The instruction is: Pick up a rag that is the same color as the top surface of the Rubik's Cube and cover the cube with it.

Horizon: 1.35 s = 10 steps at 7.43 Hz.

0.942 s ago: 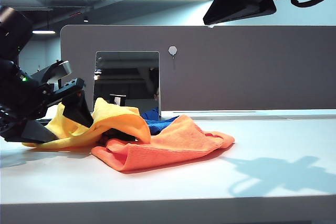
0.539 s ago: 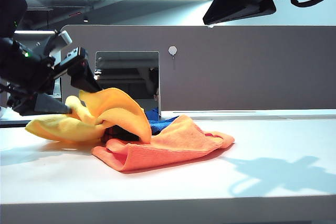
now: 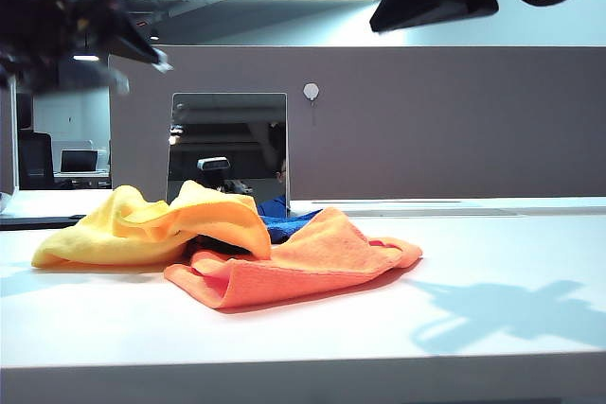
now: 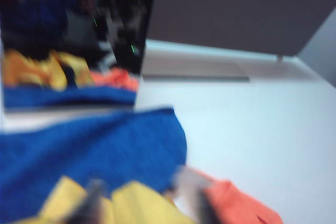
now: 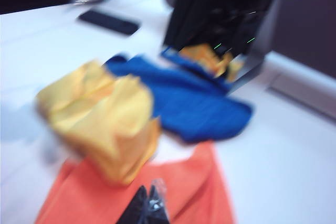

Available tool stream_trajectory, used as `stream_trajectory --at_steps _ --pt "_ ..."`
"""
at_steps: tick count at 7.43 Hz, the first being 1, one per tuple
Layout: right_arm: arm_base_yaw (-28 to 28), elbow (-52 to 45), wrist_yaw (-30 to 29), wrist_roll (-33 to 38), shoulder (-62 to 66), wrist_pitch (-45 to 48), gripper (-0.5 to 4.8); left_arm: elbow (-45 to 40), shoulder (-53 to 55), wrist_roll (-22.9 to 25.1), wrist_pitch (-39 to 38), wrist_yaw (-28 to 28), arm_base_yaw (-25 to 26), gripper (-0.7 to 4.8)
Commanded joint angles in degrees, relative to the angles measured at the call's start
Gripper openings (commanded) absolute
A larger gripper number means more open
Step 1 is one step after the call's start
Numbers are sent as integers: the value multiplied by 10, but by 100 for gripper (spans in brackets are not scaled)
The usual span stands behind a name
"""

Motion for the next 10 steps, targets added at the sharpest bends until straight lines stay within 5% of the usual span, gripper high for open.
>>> stream_trajectory --at_steps 1,3,4,6,8,10 --pt "-2 3 72 0 -13 98 -5 1 -67 64 -10 -2 21 -6" --pt "-70 3 86 -1 -60 109 -5 0 -138 96 -82 -38 70 -6" --pt "-147 3 6 -3 -181 -17 -5 -4 -256 96 -187 -22 151 -6" --pt "-146 -3 14 -3 -264 -104 -6 -40 -368 109 -284 -36 153 -6" --pt "-146 -78 15 11 -363 -102 -6 -115 -520 106 -331 -37 152 -6" --pt "-146 -177 14 12 -484 -103 -5 -148 -674 107 -463 -38 152 -6"
